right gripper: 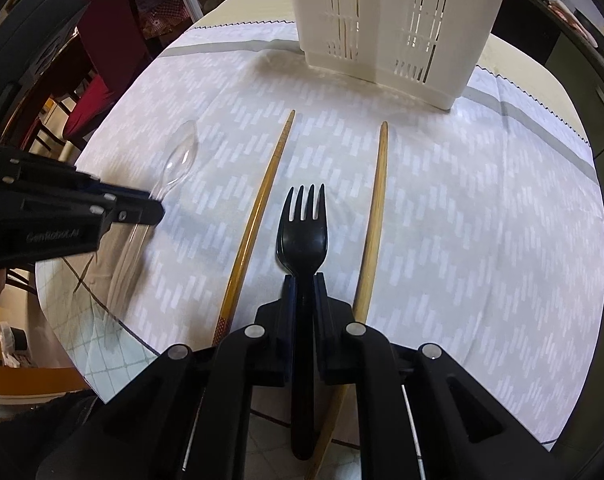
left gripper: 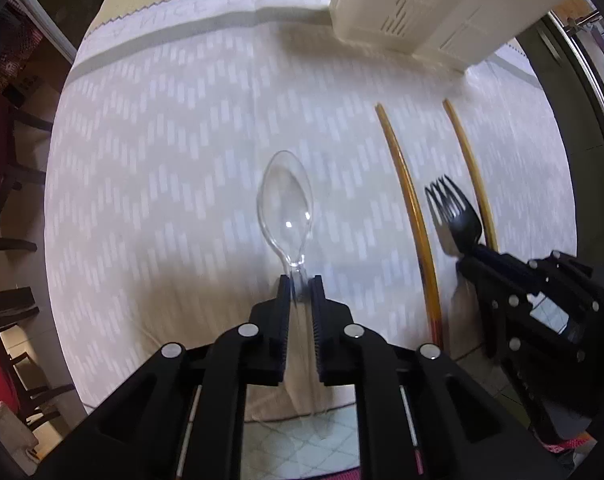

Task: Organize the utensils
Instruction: 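Lift the spoon and fork upright and carry them over the holder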

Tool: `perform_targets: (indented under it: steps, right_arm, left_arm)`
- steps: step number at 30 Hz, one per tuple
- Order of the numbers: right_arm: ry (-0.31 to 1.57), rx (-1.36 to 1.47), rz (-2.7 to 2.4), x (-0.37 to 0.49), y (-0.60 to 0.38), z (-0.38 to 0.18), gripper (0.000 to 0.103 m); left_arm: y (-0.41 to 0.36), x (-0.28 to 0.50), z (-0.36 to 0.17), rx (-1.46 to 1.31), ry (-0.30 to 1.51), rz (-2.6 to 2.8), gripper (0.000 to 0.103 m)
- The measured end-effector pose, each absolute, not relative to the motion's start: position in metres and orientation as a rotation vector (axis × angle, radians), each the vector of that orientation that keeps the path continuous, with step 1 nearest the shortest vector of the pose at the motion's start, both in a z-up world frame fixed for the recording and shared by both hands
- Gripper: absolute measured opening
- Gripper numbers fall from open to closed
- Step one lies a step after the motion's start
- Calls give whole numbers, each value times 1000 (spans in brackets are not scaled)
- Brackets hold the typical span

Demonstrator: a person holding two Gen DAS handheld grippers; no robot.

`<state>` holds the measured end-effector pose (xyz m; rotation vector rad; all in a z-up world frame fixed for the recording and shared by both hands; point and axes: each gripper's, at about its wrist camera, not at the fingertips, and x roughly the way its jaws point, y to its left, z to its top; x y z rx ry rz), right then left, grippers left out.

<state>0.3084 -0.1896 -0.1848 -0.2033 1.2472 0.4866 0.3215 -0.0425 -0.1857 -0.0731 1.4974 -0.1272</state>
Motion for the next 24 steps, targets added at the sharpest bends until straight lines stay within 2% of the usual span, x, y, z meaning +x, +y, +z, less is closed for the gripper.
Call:
perform_targets:
  steps: [12,18,24]
  right_arm:
    - [1176,-79,530,304,-207,-166,10]
    - [1074,4,559,295,-223,-133,10]
    - [926,66,567,285,-239,-82,10]
  left_arm:
    - [-19,320,-152,-77,1365,-146,9]
    - [-21,304,-107,-89,1247,-183,9]
    - [-36,299,-33,-103,1048,-243,9]
